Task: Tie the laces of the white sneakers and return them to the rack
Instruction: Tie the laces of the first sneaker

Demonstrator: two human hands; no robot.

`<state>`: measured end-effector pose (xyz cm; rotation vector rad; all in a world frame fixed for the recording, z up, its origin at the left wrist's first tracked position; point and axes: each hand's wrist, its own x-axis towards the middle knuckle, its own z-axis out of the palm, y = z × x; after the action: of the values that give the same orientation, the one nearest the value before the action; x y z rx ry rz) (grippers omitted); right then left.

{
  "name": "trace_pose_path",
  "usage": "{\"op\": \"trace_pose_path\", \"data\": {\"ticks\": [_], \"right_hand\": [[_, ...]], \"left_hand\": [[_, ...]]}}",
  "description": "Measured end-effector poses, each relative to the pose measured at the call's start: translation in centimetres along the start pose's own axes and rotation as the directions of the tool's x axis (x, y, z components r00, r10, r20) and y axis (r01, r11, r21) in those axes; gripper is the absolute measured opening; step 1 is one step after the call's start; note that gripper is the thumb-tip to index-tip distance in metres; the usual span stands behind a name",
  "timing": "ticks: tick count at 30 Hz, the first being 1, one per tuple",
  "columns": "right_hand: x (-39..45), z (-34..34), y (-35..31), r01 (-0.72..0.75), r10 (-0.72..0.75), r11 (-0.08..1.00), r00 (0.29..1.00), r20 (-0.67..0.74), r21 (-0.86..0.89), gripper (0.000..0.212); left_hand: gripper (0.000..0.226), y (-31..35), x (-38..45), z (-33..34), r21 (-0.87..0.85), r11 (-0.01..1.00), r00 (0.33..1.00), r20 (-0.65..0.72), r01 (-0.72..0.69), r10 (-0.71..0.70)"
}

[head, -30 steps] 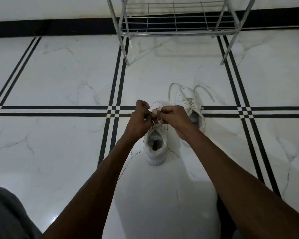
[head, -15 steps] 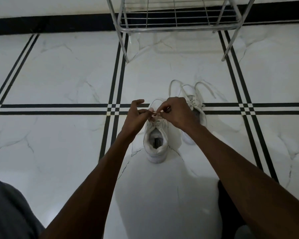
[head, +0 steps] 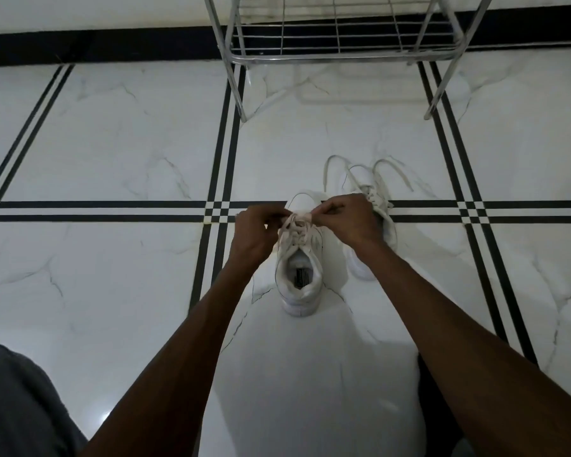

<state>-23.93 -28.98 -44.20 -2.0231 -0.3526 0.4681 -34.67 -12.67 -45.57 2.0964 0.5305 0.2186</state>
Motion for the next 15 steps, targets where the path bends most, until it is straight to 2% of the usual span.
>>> {"op": "trace_pose_path", "data": {"ticks": [3,4,6,13,15], "right_hand": [[0.1,-1.7,1.2,-0.082,0.073,0.979,0.996,-0.058,-0.186,0.020],[0.0,-2.0,1.7,-0.088,0.067,0.951,0.995,-0.078,-0.297,0.021],[-0.5,-2.0,2.3,-0.074,0.026,0.880,0.994,-0.107,-0.470,0.026],[-1.8,-1.5,2.2,-0.019,-0.048,0.811,0.994,-0.098,-0.585,0.025],[-1.8,-1.4,2.3,-0.054,-0.005,0.802,0.995,-0.098,-0.595,0.026]], "left_hand": [[0.035,-1.3,-0.7,-1.5,0.303,0.952,0.995,-0.095,0.038,-0.009],[0.036,-1.8,-1.1,-1.8,0.421,0.905,0.993,-0.117,0.066,-0.018],[0.032,-2.3,-2.2,-2.2,0.539,0.837,0.989,-0.147,0.092,-0.014],[0.024,-3.0,-3.5,-1.9,0.598,0.790,0.982,-0.185,0.135,-0.028],[0.026,-3.0,-3.6,-1.9,0.576,0.802,0.978,-0.204,0.158,-0.047]]}}
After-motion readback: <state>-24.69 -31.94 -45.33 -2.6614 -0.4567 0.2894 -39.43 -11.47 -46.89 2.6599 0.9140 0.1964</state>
